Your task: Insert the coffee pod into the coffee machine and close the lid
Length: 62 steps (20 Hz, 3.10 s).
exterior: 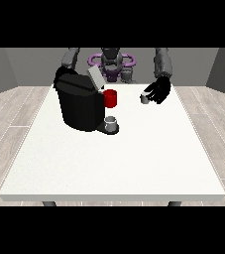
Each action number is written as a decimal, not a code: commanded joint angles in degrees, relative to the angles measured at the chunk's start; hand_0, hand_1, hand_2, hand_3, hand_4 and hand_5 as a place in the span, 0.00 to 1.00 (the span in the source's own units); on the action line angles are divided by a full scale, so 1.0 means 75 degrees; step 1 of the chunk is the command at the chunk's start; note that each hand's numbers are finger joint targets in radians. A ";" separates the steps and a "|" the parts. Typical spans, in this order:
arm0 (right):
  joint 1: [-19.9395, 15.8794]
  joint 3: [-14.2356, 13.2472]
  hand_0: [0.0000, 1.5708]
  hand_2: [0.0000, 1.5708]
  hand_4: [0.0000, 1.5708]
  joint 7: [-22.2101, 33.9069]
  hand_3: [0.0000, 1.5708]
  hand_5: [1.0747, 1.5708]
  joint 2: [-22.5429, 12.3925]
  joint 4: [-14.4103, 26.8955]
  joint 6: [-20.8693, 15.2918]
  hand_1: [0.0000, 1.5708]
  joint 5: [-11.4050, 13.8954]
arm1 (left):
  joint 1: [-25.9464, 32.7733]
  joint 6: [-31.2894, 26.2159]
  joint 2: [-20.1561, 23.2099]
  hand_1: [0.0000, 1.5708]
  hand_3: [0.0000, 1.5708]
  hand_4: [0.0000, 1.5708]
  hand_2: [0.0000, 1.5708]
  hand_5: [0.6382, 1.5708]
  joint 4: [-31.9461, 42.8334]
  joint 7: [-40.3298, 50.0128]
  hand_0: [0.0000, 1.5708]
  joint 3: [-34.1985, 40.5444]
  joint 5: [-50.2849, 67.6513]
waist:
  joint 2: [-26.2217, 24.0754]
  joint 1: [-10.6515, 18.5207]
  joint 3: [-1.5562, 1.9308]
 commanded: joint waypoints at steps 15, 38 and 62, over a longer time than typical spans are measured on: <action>-0.0489 0.0090 0.00 0.00 0.32 -0.0055 0.00 1.00 0.0116 0.0053 0.0105 0.00 -0.0149 | -0.1344 -0.0481 -0.0128 0.64 0.78 0.35 0.76 1.00 -0.0506 0.0763 0.64 0.0198 -0.0224 | -0.0046 -0.0525 -0.0002; -0.0423 0.0275 0.00 0.00 0.31 -0.0267 0.00 1.00 0.0007 -0.0251 -0.0027 0.00 0.0209 | -0.2923 -0.0905 0.0223 0.82 0.78 0.32 0.84 1.00 -0.0195 0.1590 0.82 0.0662 -0.0279 | 0.0564 -0.1225 0.0000; -0.0616 -0.0223 0.00 0.00 0.28 -0.0180 0.00 1.00 -0.0226 -0.0130 0.0057 0.00 -0.0223 | -0.2876 -0.0885 -0.0293 0.78 0.76 0.31 0.81 1.00 -0.0115 0.1523 0.78 0.0561 -0.0522 | 0.0754 -0.1008 0.0000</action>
